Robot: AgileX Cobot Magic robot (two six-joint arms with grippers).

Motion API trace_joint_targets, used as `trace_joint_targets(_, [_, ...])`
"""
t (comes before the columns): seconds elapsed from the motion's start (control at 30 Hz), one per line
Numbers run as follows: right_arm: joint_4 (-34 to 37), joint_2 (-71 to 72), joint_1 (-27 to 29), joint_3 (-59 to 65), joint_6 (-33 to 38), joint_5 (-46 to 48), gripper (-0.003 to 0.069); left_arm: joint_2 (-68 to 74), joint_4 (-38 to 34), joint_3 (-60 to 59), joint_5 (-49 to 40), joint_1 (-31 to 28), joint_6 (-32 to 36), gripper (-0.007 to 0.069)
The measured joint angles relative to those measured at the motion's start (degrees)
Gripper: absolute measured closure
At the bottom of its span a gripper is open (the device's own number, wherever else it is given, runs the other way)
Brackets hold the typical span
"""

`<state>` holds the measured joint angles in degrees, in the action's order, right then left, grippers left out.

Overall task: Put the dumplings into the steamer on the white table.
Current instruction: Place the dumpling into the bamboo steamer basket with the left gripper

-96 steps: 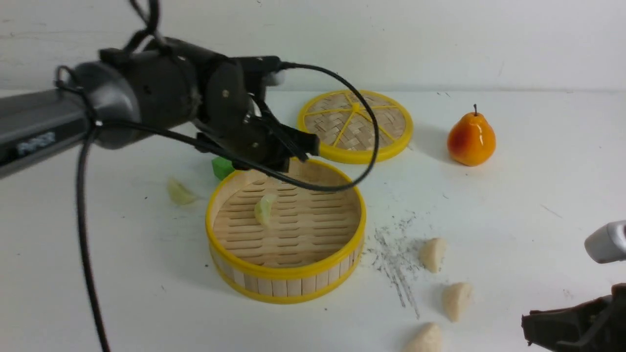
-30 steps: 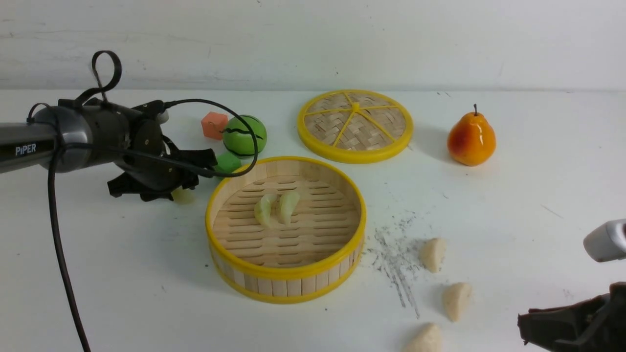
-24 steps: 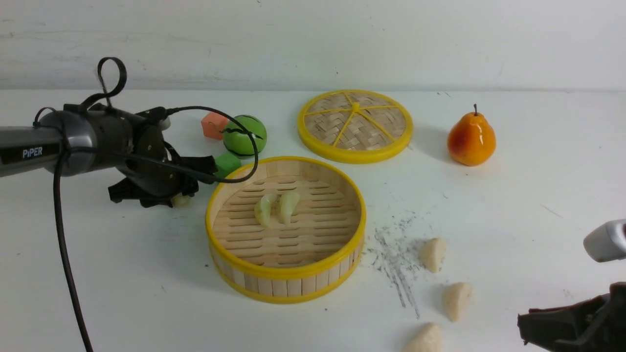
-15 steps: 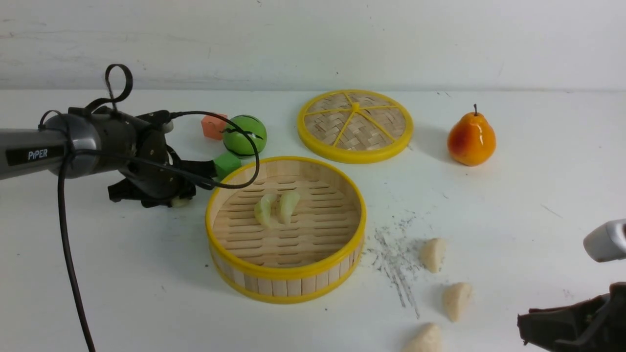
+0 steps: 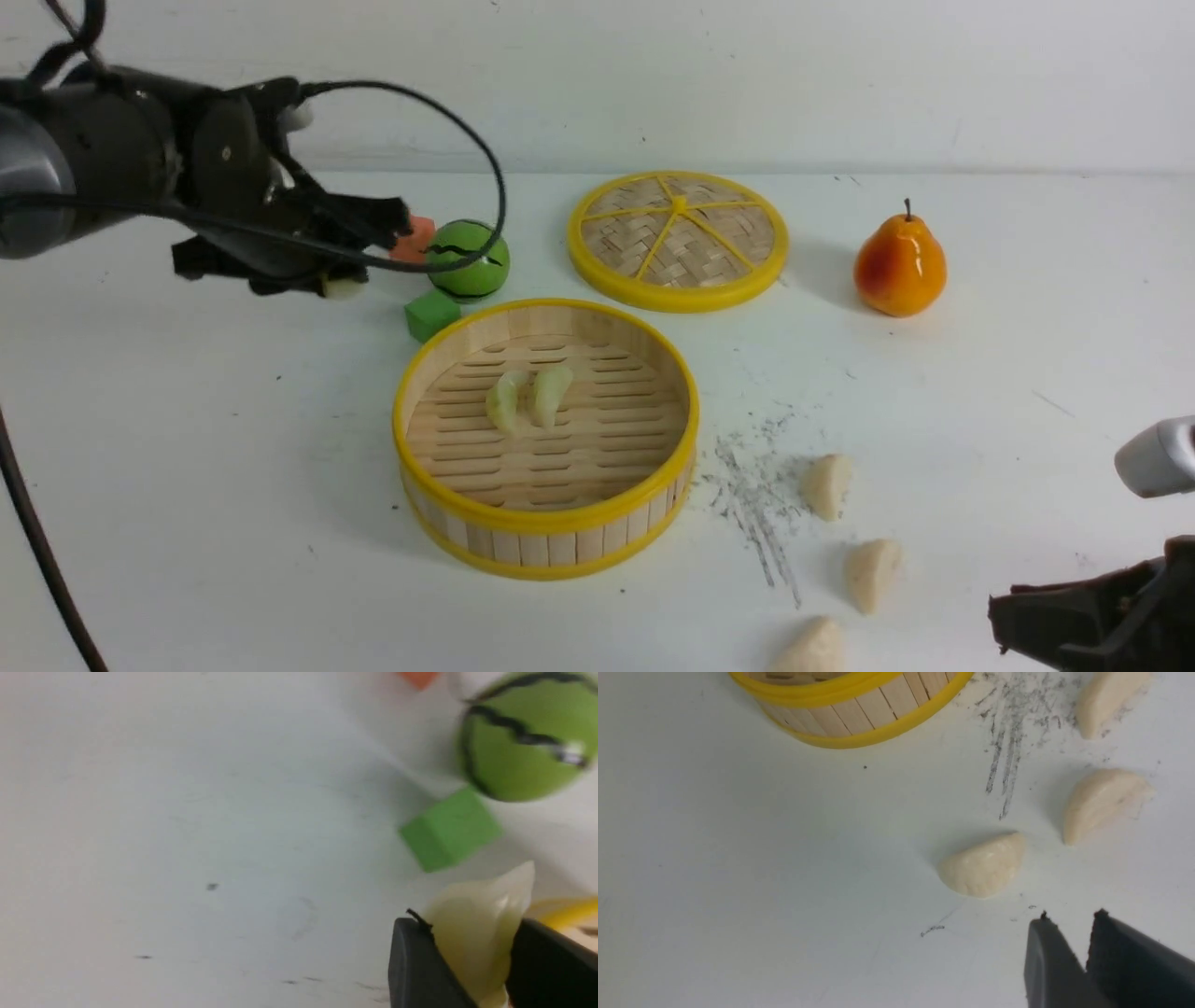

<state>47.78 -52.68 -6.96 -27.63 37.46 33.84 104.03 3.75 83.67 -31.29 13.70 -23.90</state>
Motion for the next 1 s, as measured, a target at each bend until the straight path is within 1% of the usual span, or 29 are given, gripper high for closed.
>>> trace_joint_targets(0.03, [0.00,0.00,0.00,0.00,0.00,-0.24,0.0521,-0.59,-2.87,0.10,-0.26,2.07,2.54,0.0384])
trace_joint_targets(0.07, [0.00,0.00,0.00,0.00,0.00,-0.29,0.0521,-0.59,-4.76,0.13,-0.35,3.15,4.35,0.0384])
trace_joint_targets(0.17, [0.00,0.00,0.00,0.00,0.00,-0.39,0.0521,0.72,-10.69,0.17,-0.41,9.13,9.77,0.0384])
trace_joint_targets(0.27, [0.00,0.00,0.00,0.00,0.00,-0.51,0.0521,3.73,-12.77,1.37,-0.41,13.67,12.33,0.0384])
trace_joint_targets(0.37, [0.00,0.00,0.00,0.00,0.00,-0.51,0.0520,7.81,-12.74,3.92,-0.79,16.43,12.79,0.0384])
trace_joint_targets(0.47, [0.00,0.00,0.00,0.00,0.00,-0.33,0.0517,11.04,-12.53,6.60,-0.79,16.94,12.48,0.0384])
trace_joint_targets(0.53, [0.00,0.00,0.00,0.00,0.00,-0.12,0.0514,12.97,-11.80,8.42,-0.79,16.93,10.97,0.0384])
trace_joint_targets(0.63, [0.00,0.00,0.00,0.00,0.00,0.12,0.0512,14.84,-10.44,9.33,-0.16,16.87,8.43,0.0384])
trace_joint_targets(0.87, [0.00,0.00,0.00,0.00,0.00,0.16,0.0512,16.42,-9.97,9.47,0.84,16.87,7.41,0.0381])
trace_joint_targets(1.0, [0.20,0.00,0.00,0.00,0.00,0.28,0.0510,16.72,-8.11,9.47,1.07,16.87,7.37,0.0319])
